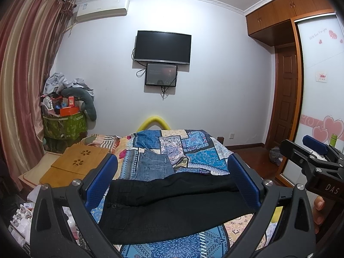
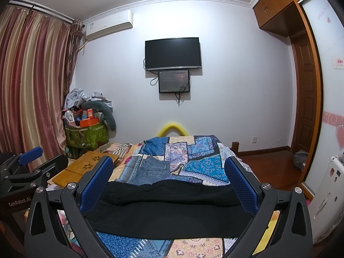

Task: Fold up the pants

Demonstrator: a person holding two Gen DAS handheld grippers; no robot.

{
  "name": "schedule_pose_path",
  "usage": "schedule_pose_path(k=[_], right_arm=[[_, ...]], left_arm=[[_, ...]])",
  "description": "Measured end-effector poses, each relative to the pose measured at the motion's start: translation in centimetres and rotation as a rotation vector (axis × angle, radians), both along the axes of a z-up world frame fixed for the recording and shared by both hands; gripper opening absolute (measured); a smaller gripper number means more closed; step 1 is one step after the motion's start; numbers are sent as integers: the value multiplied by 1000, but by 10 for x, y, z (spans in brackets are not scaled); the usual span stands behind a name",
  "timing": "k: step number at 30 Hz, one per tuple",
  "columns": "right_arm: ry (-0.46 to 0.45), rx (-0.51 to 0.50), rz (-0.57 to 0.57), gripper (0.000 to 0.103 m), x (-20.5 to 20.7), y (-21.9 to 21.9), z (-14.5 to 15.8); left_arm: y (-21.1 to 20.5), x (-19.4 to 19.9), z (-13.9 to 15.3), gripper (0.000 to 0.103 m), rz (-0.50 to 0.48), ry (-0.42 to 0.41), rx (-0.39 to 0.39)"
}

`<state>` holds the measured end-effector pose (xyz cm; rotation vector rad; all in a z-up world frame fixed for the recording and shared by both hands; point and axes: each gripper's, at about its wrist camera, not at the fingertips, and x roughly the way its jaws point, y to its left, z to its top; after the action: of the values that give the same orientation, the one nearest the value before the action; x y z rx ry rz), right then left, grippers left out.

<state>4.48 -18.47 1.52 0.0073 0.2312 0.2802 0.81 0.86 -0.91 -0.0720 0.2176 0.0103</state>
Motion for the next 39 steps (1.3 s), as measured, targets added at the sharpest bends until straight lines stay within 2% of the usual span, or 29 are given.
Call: schedule_pose_path(k=[9, 16, 22, 28, 35, 39], right_arm=[[13, -13, -3, 103, 8, 6, -5], [57, -36, -16, 103, 39, 4, -16], [132, -58, -27, 103, 85, -6, -34], [230, -80, -15, 103, 137, -16, -57], [357, -109, 4, 103, 186, -27, -90], [426, -151, 27, 103, 218, -27, -107]], left_arm=[[5, 11, -2, 103, 2, 15, -6], [18, 48, -7, 103, 17, 54, -8], [42, 110, -22, 103, 102, 121, 22], [86, 186, -52, 103, 135, 250, 3], [152, 266, -103, 103, 215, 417, -29], [178, 306, -138, 103, 255, 496, -1]])
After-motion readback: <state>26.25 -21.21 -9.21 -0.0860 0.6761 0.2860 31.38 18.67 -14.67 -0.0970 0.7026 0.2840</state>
